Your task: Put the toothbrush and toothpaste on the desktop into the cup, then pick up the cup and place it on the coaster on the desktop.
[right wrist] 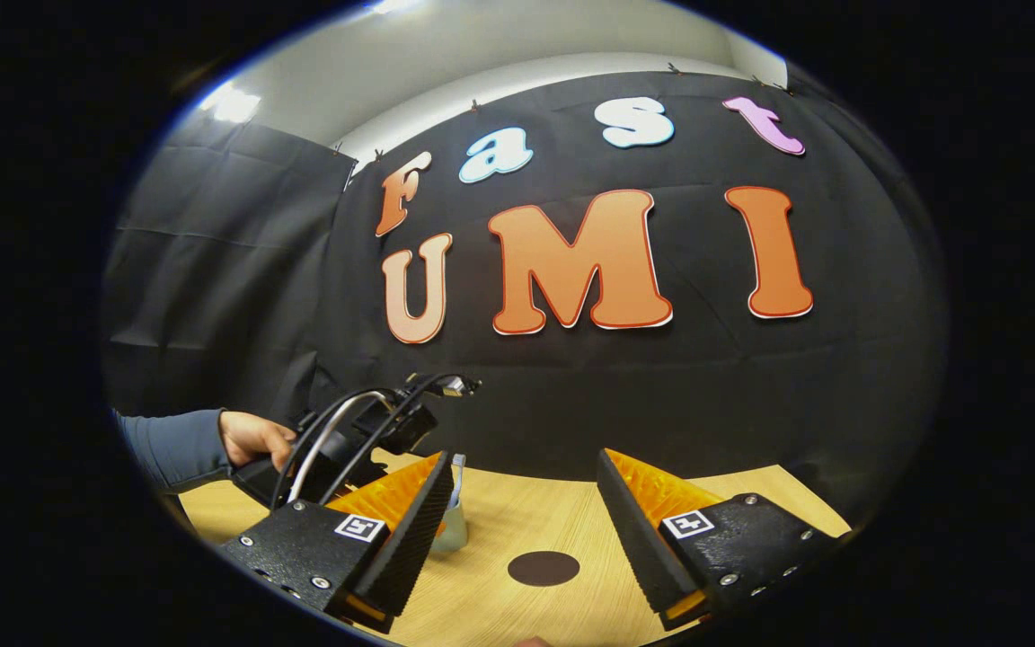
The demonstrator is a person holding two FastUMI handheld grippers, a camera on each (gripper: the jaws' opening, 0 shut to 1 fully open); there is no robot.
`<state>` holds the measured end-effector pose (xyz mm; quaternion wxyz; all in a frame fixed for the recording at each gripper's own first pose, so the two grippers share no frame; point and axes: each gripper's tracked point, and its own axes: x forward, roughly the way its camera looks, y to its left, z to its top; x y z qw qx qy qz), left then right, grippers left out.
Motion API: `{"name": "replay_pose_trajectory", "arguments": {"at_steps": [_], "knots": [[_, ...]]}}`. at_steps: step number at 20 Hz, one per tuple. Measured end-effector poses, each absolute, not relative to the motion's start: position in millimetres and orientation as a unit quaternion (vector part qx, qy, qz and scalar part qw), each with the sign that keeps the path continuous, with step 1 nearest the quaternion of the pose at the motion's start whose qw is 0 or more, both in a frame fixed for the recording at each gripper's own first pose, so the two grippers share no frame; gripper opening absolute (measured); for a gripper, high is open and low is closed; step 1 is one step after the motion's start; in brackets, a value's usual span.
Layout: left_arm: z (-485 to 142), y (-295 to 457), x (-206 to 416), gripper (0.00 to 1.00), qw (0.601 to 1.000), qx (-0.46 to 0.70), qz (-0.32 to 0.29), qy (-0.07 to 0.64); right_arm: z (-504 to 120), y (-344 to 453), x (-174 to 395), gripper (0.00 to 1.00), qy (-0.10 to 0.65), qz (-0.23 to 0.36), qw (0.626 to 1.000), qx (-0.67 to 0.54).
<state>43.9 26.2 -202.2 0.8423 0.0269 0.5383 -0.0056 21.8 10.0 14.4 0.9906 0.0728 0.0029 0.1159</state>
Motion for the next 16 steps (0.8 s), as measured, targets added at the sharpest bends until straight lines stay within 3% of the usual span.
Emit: {"name": "replay_pose_trajectory", "arguments": {"at_steps": [5, 9, 10, 11, 13, 14, 16], "knots": [[-217.6, 39.4, 46.9, 0.96, 0.823, 0.046, 0.014, 0.567, 5.8, 6.0, 17.6, 0.96, 0.012, 0.115, 0.99, 0.077], [-228.9, 45.2, 42.7, 0.67, 0.81, 0.054, 0.019, 0.583, -5.4, 5.7, 17.1, 1.0, 0.025, 0.114, 0.989, 0.087], [-230.8, 45.7, 42.8, 0.58, 0.81, 0.054, 0.017, 0.584, -8.2, 6.4, 17.5, 0.96, 0.029, 0.115, 0.989, 0.089], [-226.9, 44.0, 39.2, 0.66, 0.806, 0.055, 0.019, 0.589, -9.9, 6.5, 17.5, 0.96, 0.032, 0.114, 0.989, 0.091], [-230.1, 37.6, 44.5, 0.29, 0.808, 0.047, 0.017, 0.587, -9.1, 9.1, 16.9, 0.96, 0.033, 0.117, 0.988, 0.092], [-230.2, 35.1, 45.9, 0.36, 0.808, 0.046, 0.017, 0.587, -8.3, 9.3, 16.1, 0.96, 0.031, 0.118, 0.988, 0.092], [-228.3, 39.2, 51.1, 0.27, 0.812, 0.04, 0.016, 0.583, -6.6, 8.6, 15.9, 0.96, 0.027, 0.117, 0.989, 0.09]]}}
